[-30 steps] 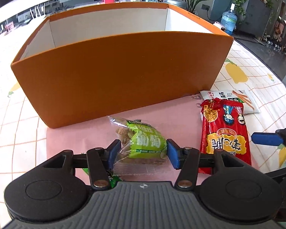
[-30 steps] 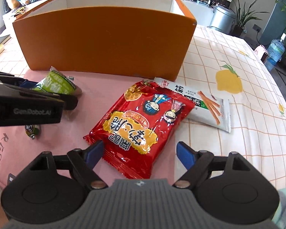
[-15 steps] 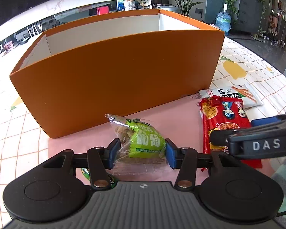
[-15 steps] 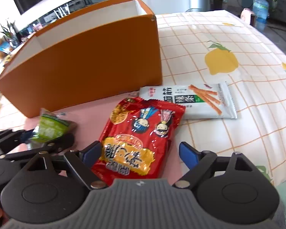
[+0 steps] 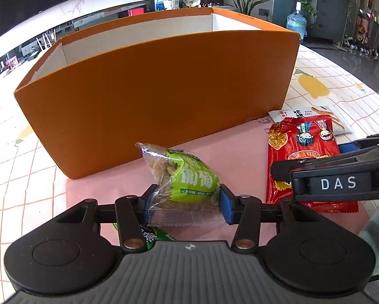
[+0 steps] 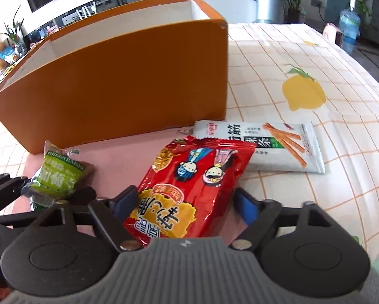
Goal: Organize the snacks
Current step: 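Grasp the green-wrapped snack with left tool while right tool grasps the red chip bag, then carry both snacks into the orange box and open both tools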
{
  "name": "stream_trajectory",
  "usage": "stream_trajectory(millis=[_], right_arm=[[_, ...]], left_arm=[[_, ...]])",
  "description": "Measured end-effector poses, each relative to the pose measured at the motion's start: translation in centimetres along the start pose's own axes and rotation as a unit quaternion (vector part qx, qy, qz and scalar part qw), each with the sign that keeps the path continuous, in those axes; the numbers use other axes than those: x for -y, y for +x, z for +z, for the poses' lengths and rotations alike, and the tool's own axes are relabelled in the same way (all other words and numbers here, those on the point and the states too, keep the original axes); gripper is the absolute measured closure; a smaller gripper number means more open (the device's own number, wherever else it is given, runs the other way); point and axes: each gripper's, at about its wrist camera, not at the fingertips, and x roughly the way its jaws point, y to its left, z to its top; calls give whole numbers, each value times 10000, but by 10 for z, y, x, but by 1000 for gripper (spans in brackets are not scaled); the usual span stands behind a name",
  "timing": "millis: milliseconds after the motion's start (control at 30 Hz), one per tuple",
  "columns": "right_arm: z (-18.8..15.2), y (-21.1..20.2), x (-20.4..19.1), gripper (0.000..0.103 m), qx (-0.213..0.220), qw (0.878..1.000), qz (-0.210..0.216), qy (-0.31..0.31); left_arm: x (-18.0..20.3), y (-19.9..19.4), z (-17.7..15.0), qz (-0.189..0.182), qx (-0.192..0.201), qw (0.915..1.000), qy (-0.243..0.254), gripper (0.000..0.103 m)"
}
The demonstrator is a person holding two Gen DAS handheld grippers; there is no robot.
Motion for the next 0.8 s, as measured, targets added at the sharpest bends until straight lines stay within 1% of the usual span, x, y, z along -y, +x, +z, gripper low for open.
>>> stream_trajectory(millis=[100, 200, 233, 267, 367, 500, 533, 700, 733, 800], right_arm=[[-2, -2, -3, 41, 67, 9999, -53, -140], [-3, -5, -3, 44, 130, 9997, -57, -173], [-3, -7, -3, 48, 194, 9997, -54, -157], [-3, -8, -2, 49, 209, 9996, -46, -158], [-5, -13, -1, 51, 215, 9997, -18, -147], [-7, -24, -1, 53, 338, 9993, -40, -162], [-7, -26, 0, 59, 348, 9993, -28, -144], [-8, -34, 5, 65, 335, 9994, 44, -41], [-8, -36, 6, 70, 354, 9994, 47, -36], [-8, -40, 7, 71, 380, 9993, 46, -48]], left_arm=[[-4, 0, -1, -98, -5, 9998, -179, 49], [-6, -1, -1, -75, 14, 9997, -219, 50], [-6, -2, -2, -65, 27, 9997, -231, 50], [-7, -3, -2, -61, 38, 9997, -252, 50], [-9, -7, -2, -101, 89, 9993, -343, 50], [-11, -16, -2, -132, 177, 9987, -458, 50], [-11, -18, -2, -151, 198, 9985, -496, 50], [-13, -28, -2, -193, 254, 9975, -628, 50], [-14, -30, -2, -194, 266, 9973, -652, 50], [-15, -35, -1, -220, 284, 9968, -712, 50]])
